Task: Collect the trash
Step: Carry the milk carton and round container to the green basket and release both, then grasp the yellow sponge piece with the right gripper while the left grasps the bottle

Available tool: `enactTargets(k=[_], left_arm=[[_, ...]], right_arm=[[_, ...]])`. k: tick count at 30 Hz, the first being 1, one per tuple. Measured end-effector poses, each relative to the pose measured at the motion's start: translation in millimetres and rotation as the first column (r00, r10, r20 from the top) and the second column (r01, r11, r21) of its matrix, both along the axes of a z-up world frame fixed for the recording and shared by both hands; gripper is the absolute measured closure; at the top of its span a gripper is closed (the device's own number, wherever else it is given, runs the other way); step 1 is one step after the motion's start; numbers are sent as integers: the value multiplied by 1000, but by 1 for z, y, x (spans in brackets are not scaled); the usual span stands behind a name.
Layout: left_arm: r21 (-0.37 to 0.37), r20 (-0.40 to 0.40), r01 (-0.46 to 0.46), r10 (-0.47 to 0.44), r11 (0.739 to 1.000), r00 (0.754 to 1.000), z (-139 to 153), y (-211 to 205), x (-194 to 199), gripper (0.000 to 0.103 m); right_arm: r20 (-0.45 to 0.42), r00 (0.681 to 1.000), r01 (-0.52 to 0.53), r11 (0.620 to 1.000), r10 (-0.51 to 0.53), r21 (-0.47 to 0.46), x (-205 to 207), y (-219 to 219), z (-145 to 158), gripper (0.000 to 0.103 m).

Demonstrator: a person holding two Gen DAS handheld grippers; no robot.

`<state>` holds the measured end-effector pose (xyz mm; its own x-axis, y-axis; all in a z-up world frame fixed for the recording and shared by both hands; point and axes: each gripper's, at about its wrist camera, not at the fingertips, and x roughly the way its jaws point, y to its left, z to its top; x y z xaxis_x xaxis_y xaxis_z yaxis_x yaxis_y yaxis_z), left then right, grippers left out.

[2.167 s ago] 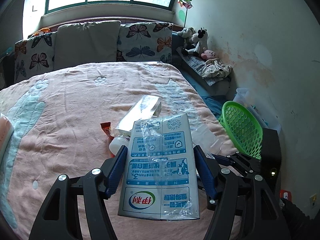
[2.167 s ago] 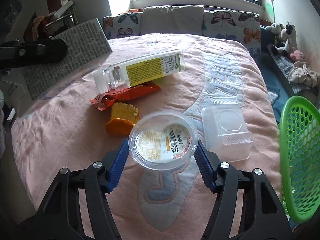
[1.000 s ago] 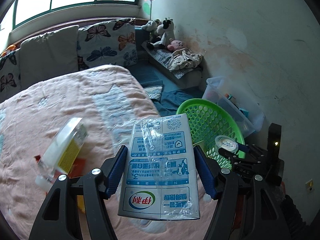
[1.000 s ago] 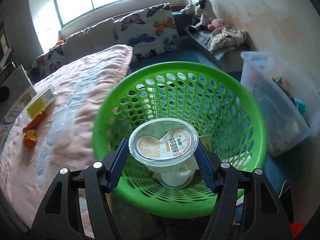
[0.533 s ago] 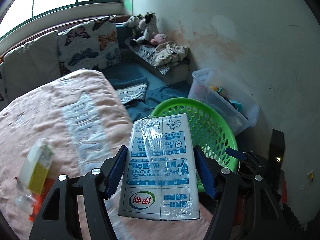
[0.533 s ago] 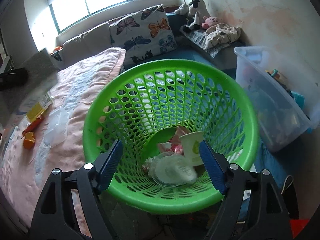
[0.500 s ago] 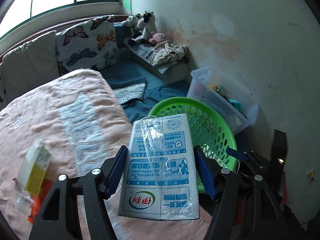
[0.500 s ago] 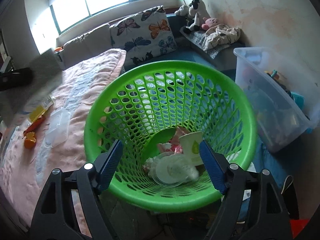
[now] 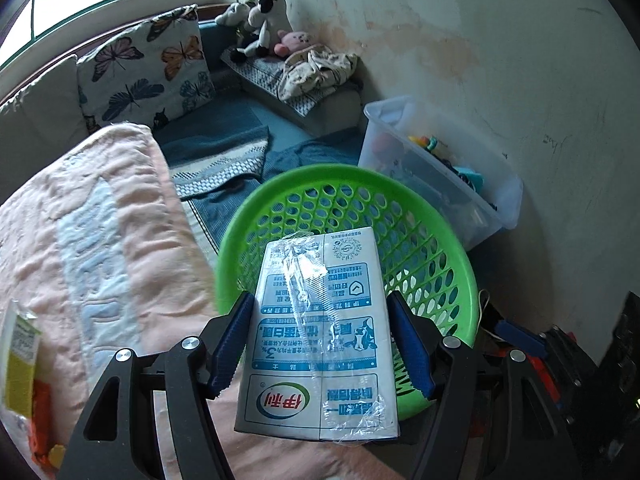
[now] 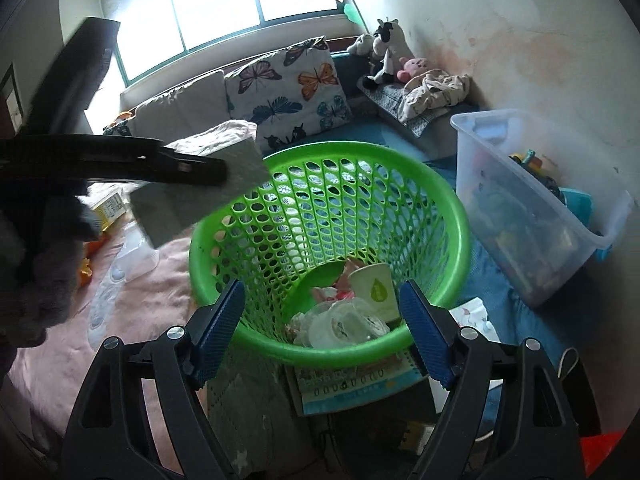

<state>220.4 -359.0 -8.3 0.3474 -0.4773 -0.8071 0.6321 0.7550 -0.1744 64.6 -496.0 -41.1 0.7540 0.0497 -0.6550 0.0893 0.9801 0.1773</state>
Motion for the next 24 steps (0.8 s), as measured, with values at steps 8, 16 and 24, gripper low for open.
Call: enactTargets(k=[8,16,24], left_arm=[[-28,-16,-3,3,1000,1000,-10,-6,-1,28],[-50,46,-51,54,997,997,10,38,-18,27],[-47,77,-181,184,982,980,16,121,-35,27]], right_arm=[[3,1000,13,1000,-13,4,-8,-3,-2,24],[30,999,-20,1000,20,-2,-10,14,10,24],[47,996,-82,997,81,3,-6,45,18,23]])
